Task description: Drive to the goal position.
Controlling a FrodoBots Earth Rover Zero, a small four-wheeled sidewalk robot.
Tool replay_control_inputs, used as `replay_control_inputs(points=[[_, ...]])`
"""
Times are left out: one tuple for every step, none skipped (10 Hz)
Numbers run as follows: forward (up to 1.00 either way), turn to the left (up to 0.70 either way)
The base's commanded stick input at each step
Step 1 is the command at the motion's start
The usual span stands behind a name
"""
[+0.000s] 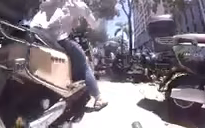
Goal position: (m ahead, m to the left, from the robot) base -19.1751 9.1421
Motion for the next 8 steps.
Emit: replay_control_inputs(points=[[0.7,0.14],[0.7,0.14],[0.7,0.14],[0.0,0.0],[0.0,0.0],[0.0,0.0],[0.0,0.0],[0.0,0.0]])
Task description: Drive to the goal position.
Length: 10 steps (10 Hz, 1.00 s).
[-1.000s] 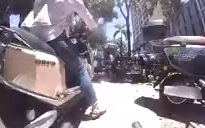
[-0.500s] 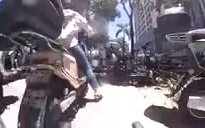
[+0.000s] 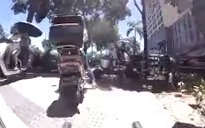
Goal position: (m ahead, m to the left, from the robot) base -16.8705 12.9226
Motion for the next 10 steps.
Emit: replay_control_inputs(points=[[0.0,0.0],[0.45,0.04],[0.45,0.22],[0.45,0.27],[0.45,0.27],[0.45,0.27],[0.45,0.27],[0.45,0.27],[0.45,0.27],[0.7,0.14]])
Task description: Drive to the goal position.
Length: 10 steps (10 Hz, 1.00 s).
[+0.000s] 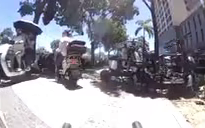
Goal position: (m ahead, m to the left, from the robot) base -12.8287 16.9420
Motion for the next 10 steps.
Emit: replay_control_inputs(points=[[0.7,0.14],[0.7,0.14],[0.7,0.14],[0.7,0.14],[0.7,0.14],[0.7,0.05],[0.7,0.0],[0.7,0.0],[0.7,0.0],[0.7,0.0]])
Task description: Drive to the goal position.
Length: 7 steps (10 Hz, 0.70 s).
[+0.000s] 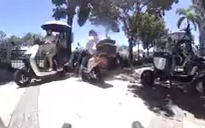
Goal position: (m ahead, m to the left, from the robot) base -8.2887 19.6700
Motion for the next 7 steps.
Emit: replay_control_inputs(points=[[0.7,0.0],[0.7,0.0],[0.7,0.0],[0.7,0.0],[0.7,0.0],[0.7,0.0],[0.7,0.0]])
